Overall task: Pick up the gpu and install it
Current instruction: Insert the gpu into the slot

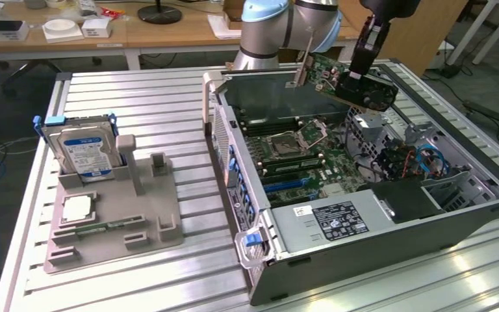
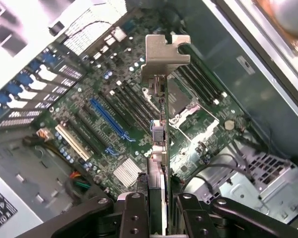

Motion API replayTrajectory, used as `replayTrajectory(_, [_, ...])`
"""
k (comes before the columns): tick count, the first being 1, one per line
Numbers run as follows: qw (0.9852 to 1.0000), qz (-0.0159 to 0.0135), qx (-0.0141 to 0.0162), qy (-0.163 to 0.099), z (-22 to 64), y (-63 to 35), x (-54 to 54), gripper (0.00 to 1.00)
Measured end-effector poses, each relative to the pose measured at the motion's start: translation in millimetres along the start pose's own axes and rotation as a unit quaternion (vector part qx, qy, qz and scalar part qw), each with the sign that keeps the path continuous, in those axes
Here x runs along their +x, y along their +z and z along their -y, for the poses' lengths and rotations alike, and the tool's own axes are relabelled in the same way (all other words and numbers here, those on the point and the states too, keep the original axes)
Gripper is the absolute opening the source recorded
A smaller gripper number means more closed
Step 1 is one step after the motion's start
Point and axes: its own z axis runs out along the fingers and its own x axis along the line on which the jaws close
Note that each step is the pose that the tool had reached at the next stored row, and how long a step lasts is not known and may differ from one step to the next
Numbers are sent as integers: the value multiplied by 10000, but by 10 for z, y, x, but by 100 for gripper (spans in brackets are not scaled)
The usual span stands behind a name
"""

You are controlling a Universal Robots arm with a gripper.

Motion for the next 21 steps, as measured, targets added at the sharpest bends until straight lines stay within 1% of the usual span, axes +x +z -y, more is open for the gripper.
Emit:
replayTrajectory(3, [9997, -4, -3, -261, 0, 2, 0, 27])
replayTrajectory(6, [9988, -7, -5, -498, 0, 3, 0, 27])
replayTrajectory(9, [9974, -10, -8, -727, 0, 4, 0, 27])
replayTrajectory(11, [9960, -12, -10, -888, 0, 6, 0, 27])
replayTrajectory(13, [9944, -14, -12, -1057, 0, 7, 0, 27])
replayTrajectory(16, [9913, -18, -14, -1317, 0, 10, 0, 27])
replayTrajectory(19, [9874, -22, -17, -1582, 0, 13, 0, 27])
replayTrajectory(21, [9845, -24, -19, -1751, 0, 15, 0, 27])
